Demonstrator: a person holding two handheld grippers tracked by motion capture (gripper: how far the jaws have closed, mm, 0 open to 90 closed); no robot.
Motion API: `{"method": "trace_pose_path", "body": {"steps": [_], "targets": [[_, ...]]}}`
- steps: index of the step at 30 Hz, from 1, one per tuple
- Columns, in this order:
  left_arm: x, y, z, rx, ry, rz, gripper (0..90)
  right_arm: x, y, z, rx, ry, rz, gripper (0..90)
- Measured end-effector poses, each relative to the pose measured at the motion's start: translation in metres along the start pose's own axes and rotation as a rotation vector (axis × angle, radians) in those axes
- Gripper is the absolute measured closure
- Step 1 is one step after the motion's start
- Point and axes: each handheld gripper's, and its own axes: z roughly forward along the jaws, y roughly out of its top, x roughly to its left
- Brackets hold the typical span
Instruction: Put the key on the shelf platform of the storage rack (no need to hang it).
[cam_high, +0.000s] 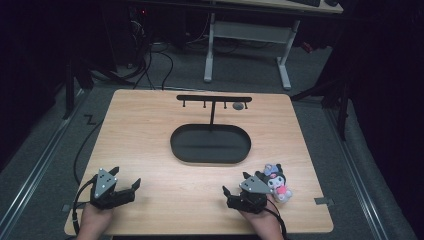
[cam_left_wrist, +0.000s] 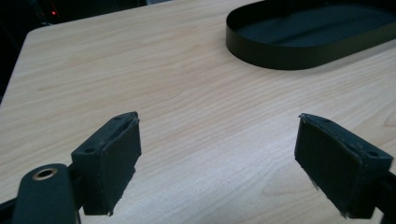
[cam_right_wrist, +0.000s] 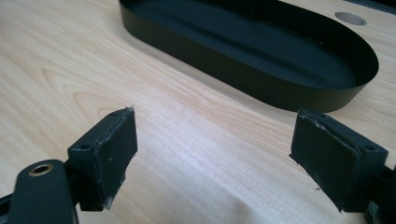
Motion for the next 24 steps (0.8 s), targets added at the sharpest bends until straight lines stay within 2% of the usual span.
{"method": "trace_pose_path", "body": {"steps": [1,2,4,6,7,8,9,10,11,12,14,15,16,17,18,20,24], "targets": [[0.001,0.001,0.0,-0.009,0.005,-0.006,15.5,0.002,0.001,-0.001,-0.006,-0.003,-0.005,14.7],[0.003,0.003,0.0,-0.023,0.004,-0.031,15.5,0.002,0.002,-0.002,-0.011,-0.004,-0.002,14.8],[0.007,0.009,0.0,-0.038,0.013,-0.063,15.5,-0.001,0.007,0.0,-0.025,-0.01,0.02,14.9],[0.007,0.018,0.001,-0.045,0.039,-0.06,15.5,-0.006,0.014,0.004,-0.034,-0.007,0.058,15.0],[0.006,0.019,0.001,-0.043,0.034,-0.049,15.5,-0.007,0.016,0.006,-0.037,-0.013,0.057,15.1],[0.005,0.019,0.002,-0.042,0.015,-0.018,15.5,-0.008,0.017,0.007,-0.039,-0.017,0.049,15.2],[0.003,0.016,0.003,-0.042,0.011,0.041,15.4,-0.007,0.017,0.008,-0.044,-0.022,0.039,15.2],[0.001,0.011,0.005,-0.051,0.023,0.054,15.4,-0.005,0.014,0.008,-0.055,-0.019,0.041,15.2],[0.0,0.004,0.007,-0.058,0.023,0.033,15.4,-0.003,0.011,0.007,-0.058,-0.013,0.039,15.2],[0.0,-0.001,0.009,-0.043,0.004,0.02,15.4,-0.001,0.009,0.006,-0.043,-0.005,0.023,15.2],[-0.002,-0.003,0.011,0.006,-0.013,0.105,15.7,0.002,0.003,0.004,-0.026,-0.006,-0.005,15.2],[-0.002,-0.003,0.011,0.006,-0.013,0.105,15.6,0.002,0.003,0.004,-0.026,-0.006,-0.005,15.2],[0.002,-0.006,0.009,-0.003,-0.013,0.1,15.4,0.004,0.0,0.002,0.0,0.001,-0.014,15.2],[0.004,-0.007,0.009,0.004,-0.016,0.066,15.4,0.004,-0.001,0.002,-0.001,0.003,-0.018,15.2],[0.006,-0.006,0.008,0.008,-0.007,0.053,15.5,0.005,0.0,0.001,-0.001,0.002,-0.022,15.2],[0.007,-0.007,0.007,-0.008,0.005,0.045,15.4,0.003,0.001,-0.001,0.003,-0.003,-0.014,15.2],[0.008,-0.009,0.007,-0.012,-0.006,0.029,15.5,0.0,0.003,-0.003,0.011,0.005,0.004,14.7]]}}
